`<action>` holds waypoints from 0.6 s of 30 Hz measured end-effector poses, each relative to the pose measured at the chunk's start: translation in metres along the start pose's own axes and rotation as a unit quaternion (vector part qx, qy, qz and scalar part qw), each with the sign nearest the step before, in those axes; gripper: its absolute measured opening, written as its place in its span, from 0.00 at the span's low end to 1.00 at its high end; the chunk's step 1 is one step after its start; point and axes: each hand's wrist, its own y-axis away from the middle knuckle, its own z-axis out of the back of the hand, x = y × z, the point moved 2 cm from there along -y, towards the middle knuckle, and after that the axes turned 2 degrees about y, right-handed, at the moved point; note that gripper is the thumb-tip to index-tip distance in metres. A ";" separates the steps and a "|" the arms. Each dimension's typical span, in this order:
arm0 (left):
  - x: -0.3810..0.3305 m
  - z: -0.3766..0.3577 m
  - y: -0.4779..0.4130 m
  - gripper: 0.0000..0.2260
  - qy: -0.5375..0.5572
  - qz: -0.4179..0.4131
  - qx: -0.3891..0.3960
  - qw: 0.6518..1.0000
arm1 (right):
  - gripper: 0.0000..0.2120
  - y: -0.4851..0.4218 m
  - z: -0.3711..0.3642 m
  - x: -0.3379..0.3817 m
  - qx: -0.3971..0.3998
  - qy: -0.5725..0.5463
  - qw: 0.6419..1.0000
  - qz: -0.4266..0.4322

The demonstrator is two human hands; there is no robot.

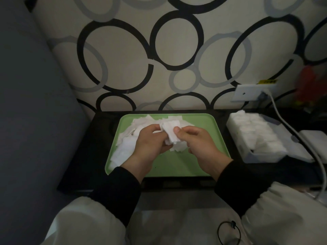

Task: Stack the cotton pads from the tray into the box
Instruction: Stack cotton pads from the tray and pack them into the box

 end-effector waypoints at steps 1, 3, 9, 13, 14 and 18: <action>0.000 -0.001 0.001 0.10 0.006 0.004 0.002 1.000 | 0.11 -0.001 0.000 -0.001 -0.006 0.003 1.000 0.003; 0.000 -0.002 0.001 0.08 0.017 0.008 0.007 1.000 | 0.12 -0.002 -0.001 -0.003 -0.020 0.008 1.000 0.015; -0.001 -0.006 0.003 0.06 0.043 0.022 0.021 0.999 | 0.14 -0.006 -0.001 -0.007 -0.056 0.030 0.996 0.062; -0.004 -0.009 0.002 0.09 0.063 0.041 0.000 0.997 | 0.13 -0.009 0.001 -0.009 -0.079 0.081 0.991 0.070; -0.005 -0.009 0.002 0.11 0.071 0.049 -0.008 0.996 | 0.13 -0.010 0.001 -0.009 -0.085 0.090 0.990 0.072; -0.002 -0.007 0.001 0.11 0.023 0.029 0.018 0.999 | 0.15 -0.014 0.003 -0.011 -0.070 0.114 0.989 0.069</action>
